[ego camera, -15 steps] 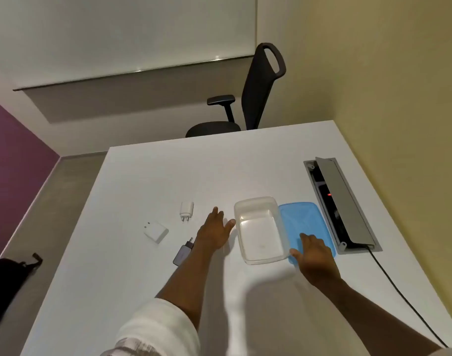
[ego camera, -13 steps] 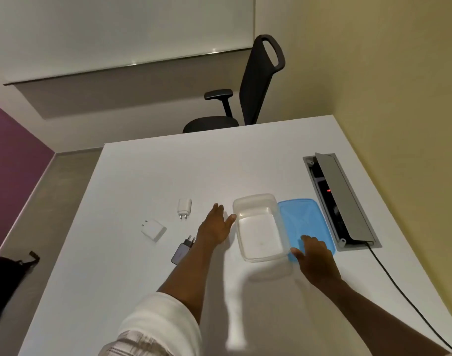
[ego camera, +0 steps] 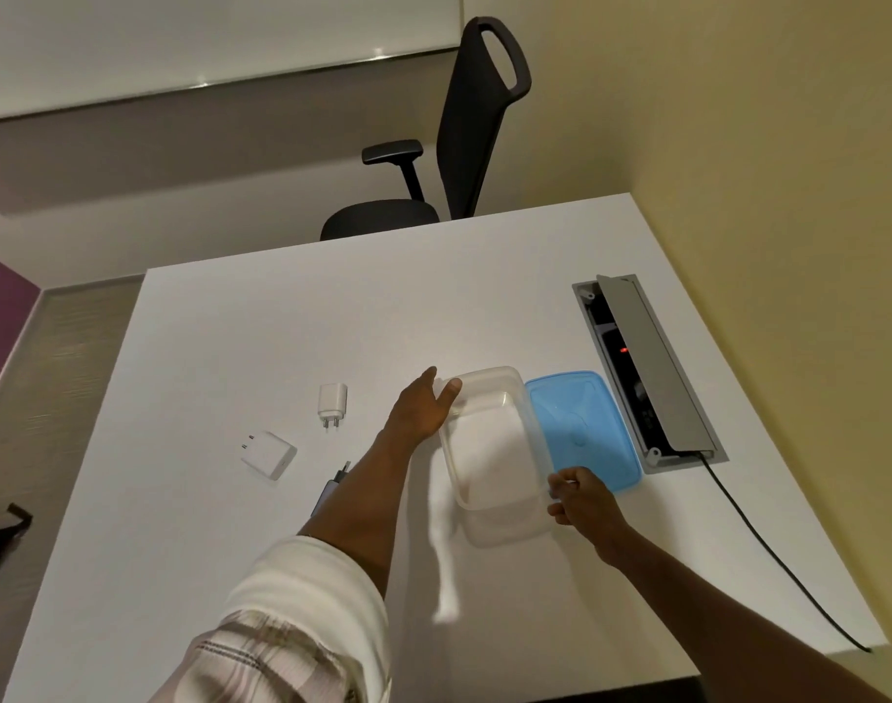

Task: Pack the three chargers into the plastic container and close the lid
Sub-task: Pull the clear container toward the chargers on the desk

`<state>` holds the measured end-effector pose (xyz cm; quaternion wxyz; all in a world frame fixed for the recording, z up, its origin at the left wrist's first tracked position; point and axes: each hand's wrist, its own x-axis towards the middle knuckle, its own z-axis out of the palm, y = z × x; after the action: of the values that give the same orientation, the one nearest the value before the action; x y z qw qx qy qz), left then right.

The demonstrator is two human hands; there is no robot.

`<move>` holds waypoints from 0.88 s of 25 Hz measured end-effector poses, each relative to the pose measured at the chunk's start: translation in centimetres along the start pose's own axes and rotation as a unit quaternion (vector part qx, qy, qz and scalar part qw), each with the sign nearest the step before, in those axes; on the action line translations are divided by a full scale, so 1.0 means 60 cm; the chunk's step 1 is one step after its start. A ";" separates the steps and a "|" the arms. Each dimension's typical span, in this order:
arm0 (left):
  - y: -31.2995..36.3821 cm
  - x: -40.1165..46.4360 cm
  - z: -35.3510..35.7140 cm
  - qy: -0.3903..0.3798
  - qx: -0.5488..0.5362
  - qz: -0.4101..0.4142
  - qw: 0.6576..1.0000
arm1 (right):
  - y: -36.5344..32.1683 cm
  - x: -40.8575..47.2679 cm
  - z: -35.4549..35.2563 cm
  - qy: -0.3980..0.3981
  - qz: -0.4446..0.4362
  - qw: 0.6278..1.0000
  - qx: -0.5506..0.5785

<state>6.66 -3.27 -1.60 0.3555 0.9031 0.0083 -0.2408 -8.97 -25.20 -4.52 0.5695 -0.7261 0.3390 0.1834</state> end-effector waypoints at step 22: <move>-0.151 -0.233 0.042 0.041 -0.184 -0.170 0.967 | -0.078 0.034 0.007 0.006 -0.096 0.992 -0.080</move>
<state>-8.46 4.05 -2.83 0.4684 0.8166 0.2208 -0.2550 -4.20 -24.82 -2.65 0.5222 -0.7996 0.2554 0.1508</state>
